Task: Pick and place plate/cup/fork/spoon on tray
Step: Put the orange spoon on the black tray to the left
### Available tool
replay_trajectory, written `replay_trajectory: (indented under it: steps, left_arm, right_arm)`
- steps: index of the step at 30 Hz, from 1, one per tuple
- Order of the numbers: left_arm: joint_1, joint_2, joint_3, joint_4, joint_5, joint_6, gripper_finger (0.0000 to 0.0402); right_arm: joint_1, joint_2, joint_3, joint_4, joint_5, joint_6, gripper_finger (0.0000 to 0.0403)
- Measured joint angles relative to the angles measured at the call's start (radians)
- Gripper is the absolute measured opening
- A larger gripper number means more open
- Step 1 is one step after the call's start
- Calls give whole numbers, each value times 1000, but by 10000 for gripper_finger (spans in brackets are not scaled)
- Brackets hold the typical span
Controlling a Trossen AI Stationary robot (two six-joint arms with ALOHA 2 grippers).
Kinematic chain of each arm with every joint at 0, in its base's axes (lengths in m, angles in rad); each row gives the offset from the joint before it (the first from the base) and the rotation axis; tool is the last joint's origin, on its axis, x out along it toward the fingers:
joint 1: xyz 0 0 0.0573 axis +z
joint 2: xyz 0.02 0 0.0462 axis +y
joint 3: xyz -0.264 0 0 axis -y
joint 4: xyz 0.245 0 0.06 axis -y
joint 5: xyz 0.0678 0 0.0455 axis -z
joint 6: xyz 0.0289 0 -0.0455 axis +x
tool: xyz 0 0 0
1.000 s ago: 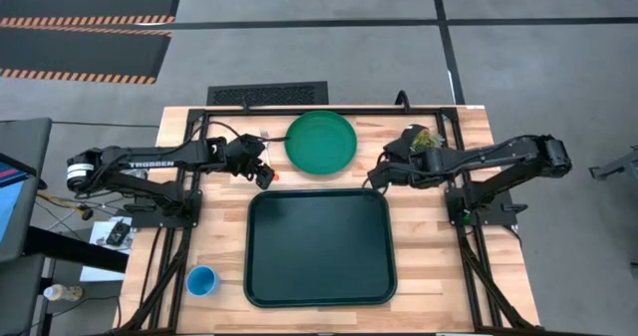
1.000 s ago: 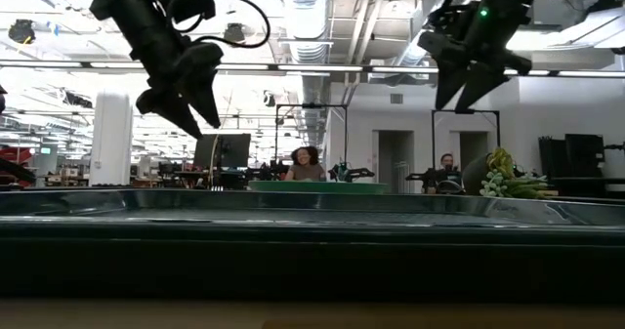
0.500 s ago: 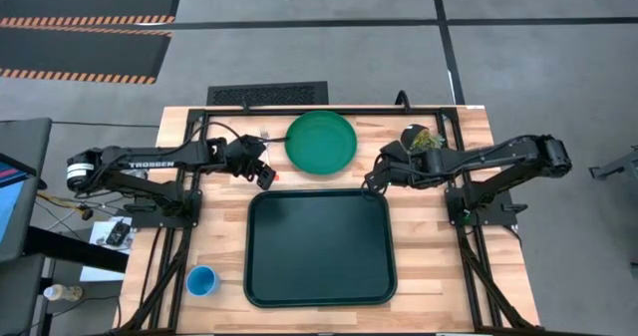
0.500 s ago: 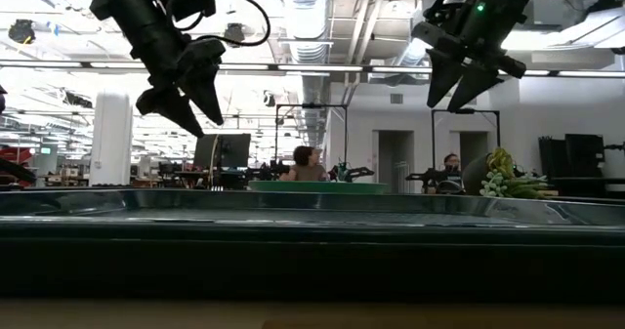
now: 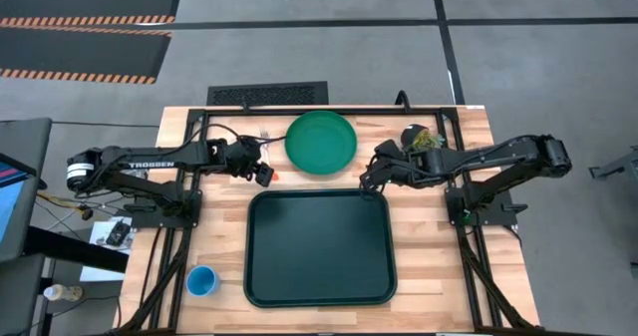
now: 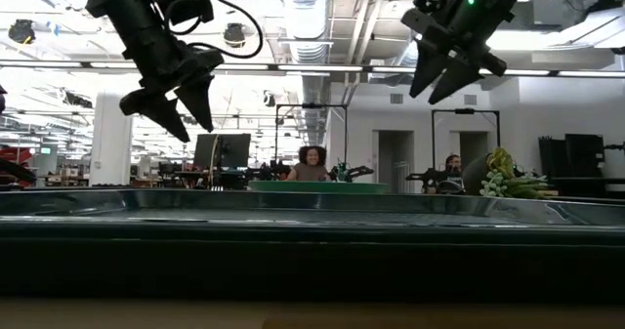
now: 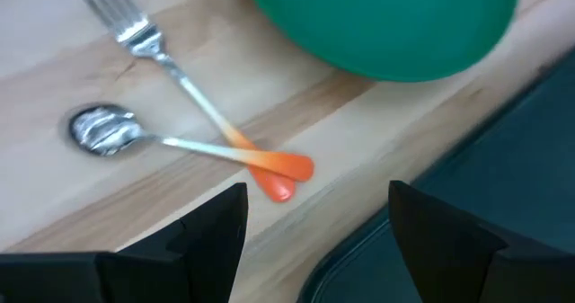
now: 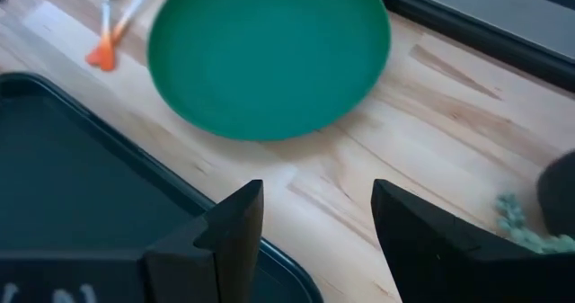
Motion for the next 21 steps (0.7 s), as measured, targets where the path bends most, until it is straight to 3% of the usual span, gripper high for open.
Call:
replay_trajectory:
  steps: [8, 14, 21]
  left_arm:
    - [-25, 0, 0, -76, -10, -94, 251]
    - [-43, 0, 0, -119, -93, -158, 251]
    - [-19, 0, -69, -54, -153, -232, 251]
  right_arm:
    - [-3, 0, 0, 40, 0, -7, 233]
    - [-3, 1, 0, 53, 0, -24, 233]
    - [-3, 1, 0, 70, 0, -44, 233]
